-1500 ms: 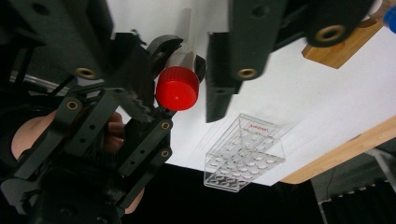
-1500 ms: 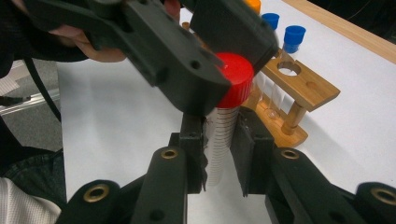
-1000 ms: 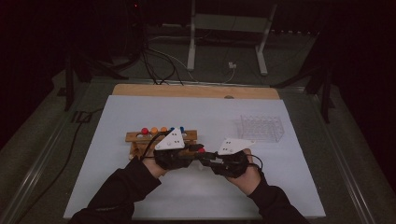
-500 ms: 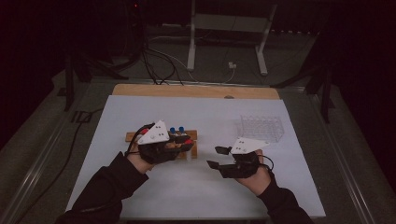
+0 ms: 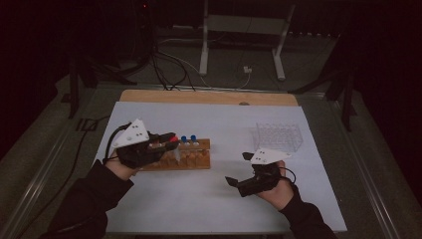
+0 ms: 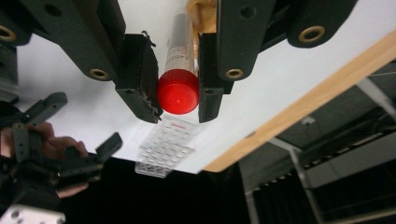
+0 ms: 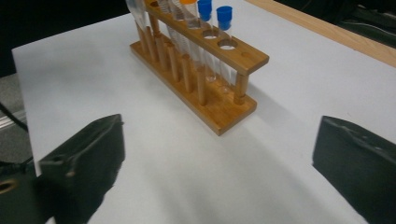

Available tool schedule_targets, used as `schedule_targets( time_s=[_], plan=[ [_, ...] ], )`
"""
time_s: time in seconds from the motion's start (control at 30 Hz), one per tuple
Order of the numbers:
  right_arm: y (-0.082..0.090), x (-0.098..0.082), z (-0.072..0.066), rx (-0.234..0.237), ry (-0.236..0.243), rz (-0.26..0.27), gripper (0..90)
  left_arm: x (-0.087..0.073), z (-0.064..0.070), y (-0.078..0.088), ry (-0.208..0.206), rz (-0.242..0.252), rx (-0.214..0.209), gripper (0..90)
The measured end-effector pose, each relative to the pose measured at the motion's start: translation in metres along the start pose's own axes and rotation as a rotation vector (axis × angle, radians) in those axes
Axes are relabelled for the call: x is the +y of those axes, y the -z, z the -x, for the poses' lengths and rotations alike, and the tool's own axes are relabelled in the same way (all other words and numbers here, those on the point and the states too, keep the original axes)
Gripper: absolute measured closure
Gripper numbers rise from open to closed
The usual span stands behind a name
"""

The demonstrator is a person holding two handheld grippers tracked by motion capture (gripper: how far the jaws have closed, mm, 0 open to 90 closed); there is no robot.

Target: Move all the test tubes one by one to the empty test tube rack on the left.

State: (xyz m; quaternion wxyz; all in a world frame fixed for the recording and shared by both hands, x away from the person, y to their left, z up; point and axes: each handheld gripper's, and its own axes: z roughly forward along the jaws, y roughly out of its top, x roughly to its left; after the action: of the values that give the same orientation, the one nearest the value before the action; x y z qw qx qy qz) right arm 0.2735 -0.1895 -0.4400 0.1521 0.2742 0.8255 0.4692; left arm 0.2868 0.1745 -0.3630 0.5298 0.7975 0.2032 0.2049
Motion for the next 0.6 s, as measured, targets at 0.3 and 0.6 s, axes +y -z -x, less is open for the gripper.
schedule_targets(
  time_s=[0.3, 0.6],
  plan=[
    [0.003, -0.001, 0.003, 0.023, 0.005, 0.010, 0.0, 0.003, -0.025, 0.042, 0.023, 0.041, 0.126, 71.8],
    [0.004, -0.001, 0.004, 0.025, 0.004, 0.015, 0.0, -0.012, -0.048, 0.056, 0.051, 0.036, 0.225, 71.8]
  ],
)
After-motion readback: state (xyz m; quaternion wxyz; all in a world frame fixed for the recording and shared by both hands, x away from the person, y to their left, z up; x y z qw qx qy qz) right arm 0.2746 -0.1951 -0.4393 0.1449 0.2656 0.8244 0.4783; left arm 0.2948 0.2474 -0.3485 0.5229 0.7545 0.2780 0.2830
